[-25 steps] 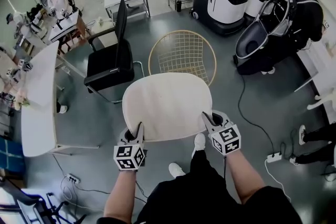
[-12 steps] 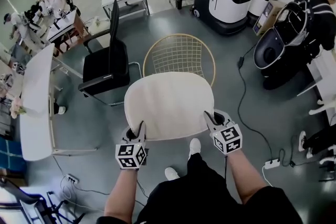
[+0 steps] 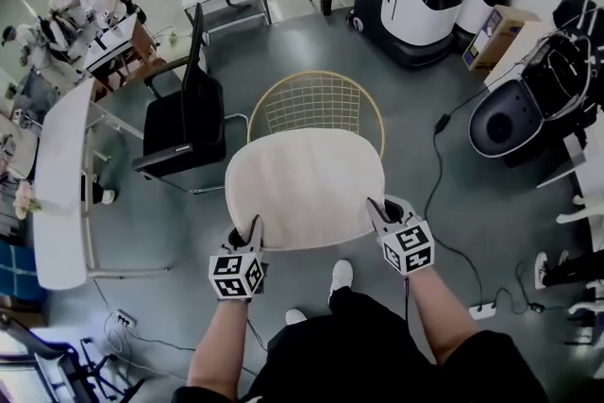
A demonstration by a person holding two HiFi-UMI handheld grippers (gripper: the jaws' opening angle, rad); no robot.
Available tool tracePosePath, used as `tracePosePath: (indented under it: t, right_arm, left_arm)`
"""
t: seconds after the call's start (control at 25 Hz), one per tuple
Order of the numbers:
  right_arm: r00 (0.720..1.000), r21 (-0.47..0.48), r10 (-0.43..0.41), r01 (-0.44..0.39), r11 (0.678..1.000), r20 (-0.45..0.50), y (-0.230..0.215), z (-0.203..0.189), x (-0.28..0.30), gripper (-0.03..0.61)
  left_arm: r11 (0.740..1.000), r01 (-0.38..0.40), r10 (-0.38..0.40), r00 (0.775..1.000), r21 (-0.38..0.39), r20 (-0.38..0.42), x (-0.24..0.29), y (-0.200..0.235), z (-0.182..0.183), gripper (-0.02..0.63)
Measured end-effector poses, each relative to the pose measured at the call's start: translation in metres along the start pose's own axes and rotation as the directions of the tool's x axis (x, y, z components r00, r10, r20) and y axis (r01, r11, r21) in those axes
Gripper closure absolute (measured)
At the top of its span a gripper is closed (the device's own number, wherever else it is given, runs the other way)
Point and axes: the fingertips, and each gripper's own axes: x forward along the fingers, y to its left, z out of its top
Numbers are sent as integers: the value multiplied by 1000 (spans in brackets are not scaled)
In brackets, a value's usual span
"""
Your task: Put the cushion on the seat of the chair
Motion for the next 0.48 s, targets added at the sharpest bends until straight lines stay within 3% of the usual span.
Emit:
tracePosePath:
  t: [0.48]
  right_arm:
    - [999,42,30,-29,999,-23,-66,-10,29,522]
  left_arm:
    - [999,-28,29,999,31,-34,63,-20,9,518]
